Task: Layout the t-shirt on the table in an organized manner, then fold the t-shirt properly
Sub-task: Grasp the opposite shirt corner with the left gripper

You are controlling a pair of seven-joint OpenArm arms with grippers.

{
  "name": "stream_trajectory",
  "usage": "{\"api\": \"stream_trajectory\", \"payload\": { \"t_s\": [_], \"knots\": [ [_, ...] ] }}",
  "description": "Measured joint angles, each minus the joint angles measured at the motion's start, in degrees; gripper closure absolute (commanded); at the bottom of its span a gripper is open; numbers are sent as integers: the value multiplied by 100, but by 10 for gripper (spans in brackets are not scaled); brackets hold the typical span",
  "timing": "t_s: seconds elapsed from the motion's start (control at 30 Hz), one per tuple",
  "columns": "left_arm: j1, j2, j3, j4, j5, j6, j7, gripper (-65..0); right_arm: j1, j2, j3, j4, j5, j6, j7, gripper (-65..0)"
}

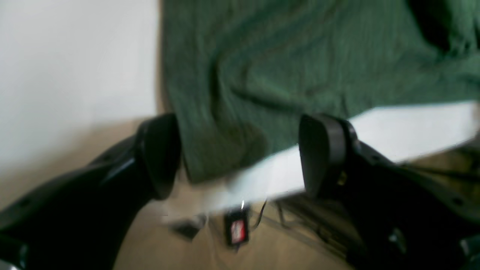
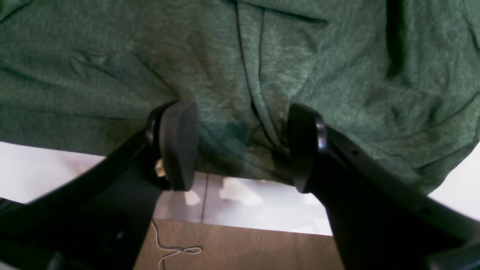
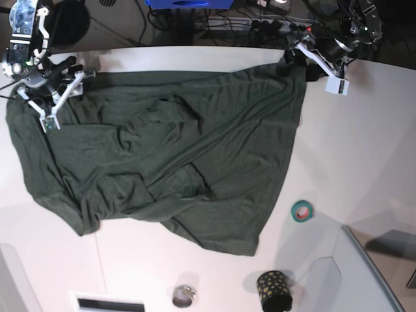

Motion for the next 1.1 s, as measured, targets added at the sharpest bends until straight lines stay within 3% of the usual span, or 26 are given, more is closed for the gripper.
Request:
{"api": "stream_trajectory", "payload": {
  "t_s": [0.37,0.47,0.53,0.63,0.73,0.8,0.83,1.0,1.1],
  "knots": [
    [-98,26,205,-170,-70,-2,-170,-477,-9,0,37,0,2,2,0,-356],
    [-114,87,455,-214,-133,-39,-236,-477,72,-299,861,4,227,20,66,-356],
    [-140,142,444,-426,-269,-129,-411,-474,101,-448,1567,92,719,4,192,-356],
    [-188,162,433,-719,-457,-186,-560,-369,173,-385,2236,129,1353,-22,271,-356],
    [-315,170,426,-894,-363,-184,-476,-161,289,-363,2861,-133,2059,13,284,-356],
    [-323,166,422,-925,-310,-173,-345,-30,341,-363,3259,-400,2212,2,271,-356],
    [-310,166,422,-933,-315,-162,-317,0,372,-354,3399,-564,2181,-46,282,-356],
    [-302,109,439,-933,-334,-184,-262,0,525,138,3394,-1451,2142,-42,280,-356],
    [-289,26,461,-874,-317,-184,-192,0,557,201,3346,-1587,2179,59,275,-356]
  ]
}}
